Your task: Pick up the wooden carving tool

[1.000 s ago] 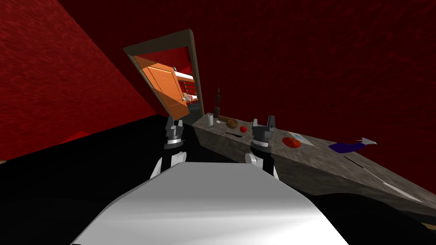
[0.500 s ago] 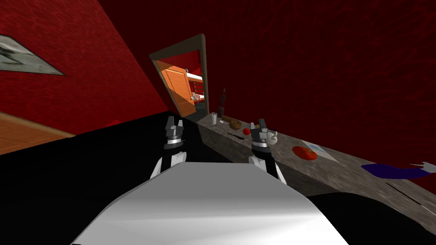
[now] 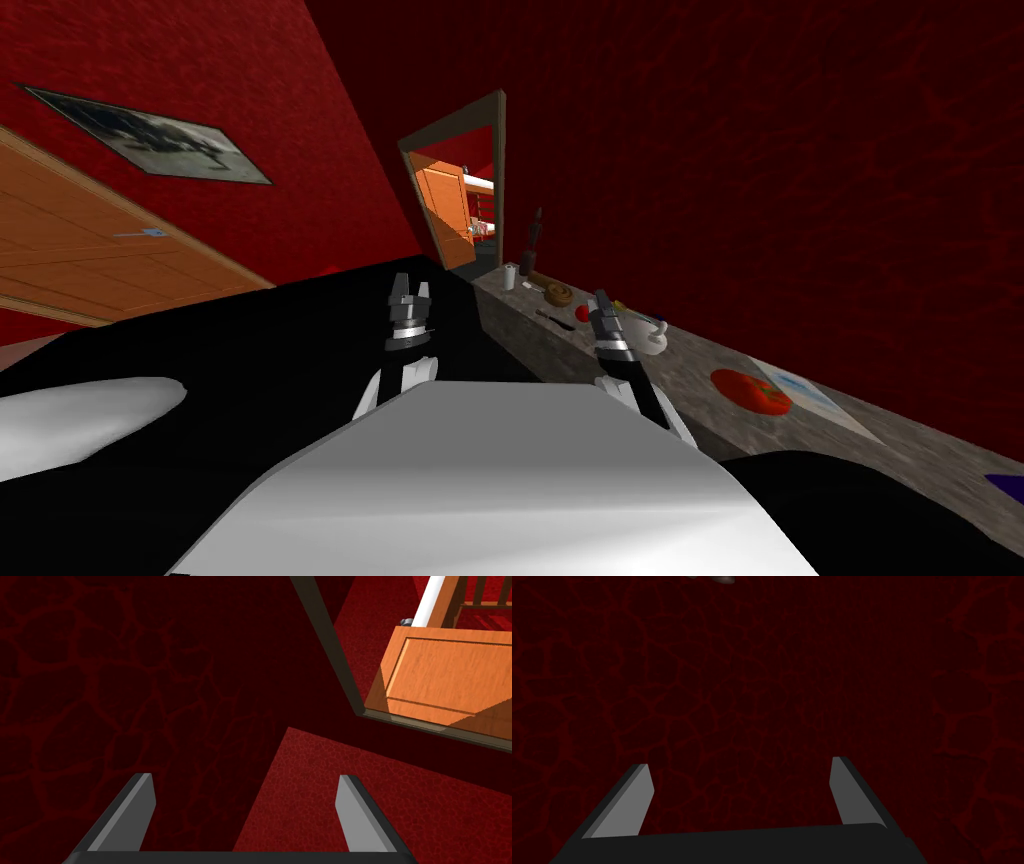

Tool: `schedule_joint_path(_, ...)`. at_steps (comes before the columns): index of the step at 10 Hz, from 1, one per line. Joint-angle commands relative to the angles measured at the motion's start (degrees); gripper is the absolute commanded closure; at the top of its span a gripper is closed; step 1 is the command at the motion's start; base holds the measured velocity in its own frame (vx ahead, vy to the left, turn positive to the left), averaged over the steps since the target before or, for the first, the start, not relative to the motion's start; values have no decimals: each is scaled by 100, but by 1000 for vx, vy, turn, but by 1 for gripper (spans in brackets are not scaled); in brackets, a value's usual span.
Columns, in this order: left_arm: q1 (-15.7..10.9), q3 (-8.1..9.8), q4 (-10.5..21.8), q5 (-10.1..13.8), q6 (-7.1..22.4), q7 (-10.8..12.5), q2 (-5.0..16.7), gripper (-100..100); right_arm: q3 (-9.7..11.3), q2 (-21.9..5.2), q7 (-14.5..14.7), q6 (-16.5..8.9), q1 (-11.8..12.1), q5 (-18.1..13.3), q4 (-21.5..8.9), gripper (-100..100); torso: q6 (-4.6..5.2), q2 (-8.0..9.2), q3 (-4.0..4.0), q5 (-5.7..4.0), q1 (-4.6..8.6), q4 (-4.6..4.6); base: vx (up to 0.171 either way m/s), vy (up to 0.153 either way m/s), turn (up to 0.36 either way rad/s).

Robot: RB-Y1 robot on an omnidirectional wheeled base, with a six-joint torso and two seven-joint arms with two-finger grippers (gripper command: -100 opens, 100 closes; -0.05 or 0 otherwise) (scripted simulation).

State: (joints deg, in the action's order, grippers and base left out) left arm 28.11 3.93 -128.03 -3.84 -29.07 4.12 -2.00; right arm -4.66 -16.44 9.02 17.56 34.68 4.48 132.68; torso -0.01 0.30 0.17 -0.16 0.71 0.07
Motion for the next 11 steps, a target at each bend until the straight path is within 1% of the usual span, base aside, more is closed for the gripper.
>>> schedule_joint_path(1, 0, 0, 0, 0, 0, 0, 0, 0, -87, -163, 102, -172, -4, 40, -80, -100, 0, 0, 0, 0, 0, 0, -90, -110, 297)
schedule_joint_path(3, 0, -1, 0, 0, 0, 0, -1, 0, -238, -516, 444, -483, 186, 108, -244, -100, 0, -8, -4, 5, -24, -2, -113, -113, 409)
schedule_joint_path(4, 0, 0, 0, 0, 0, 0, 0, 0, -238, -545, 444, -526, 186, 108, -244, -100, 1, 2, 1, 2, -10, 0, -104, -107, 169)
schedule_joint_path(5, 2, 1, 0, 0, 0, 0, 0, 0, -315, -739, 623, -658, 285, 145, -327, -100, 5, -7, -3, 3, -16, 0, -83, -86, 283)
schedule_joint_path(6, 1, 0, 0, 0, 0, 0, 0, 0, -390, -936, 805, -858, 388, 184, -410, -100, 0, -15, -8, 4, -20, -3, -129, -128, 415)
schedule_joint_path(7, 0, 0, 0, 0, 0, 0, 0, 0, -390, -936, 807, -903, 388, 184, -410, -100, 2, -4, -3, 2, -8, -1, -94, -102, 285)
schedule_joint_path(9, 1, 0, 0, 0, 0, 0, 0, 0, -534, -1340, 1139, -1263, 600, 267, -571, -100, 1, -17, -9, 4, -19, -3, -121, -80, 394)
schedule_joint_path(10, 1, 0, 0, 0, 0, 0, 0, 0, -534, -1340, 1183, -1301, 600, 267, -571, -100, 1, -6, -4, 4, -22, -1, -102, -67, 248)
schedule_joint_path(11, 2, 1, 0, 0, 0, 0, 0, 0, -602, -1546, 1374, -1507, 710, 310, -648, -100, 6, -16, -8, 5, -25, -2, -105, -64, 386)
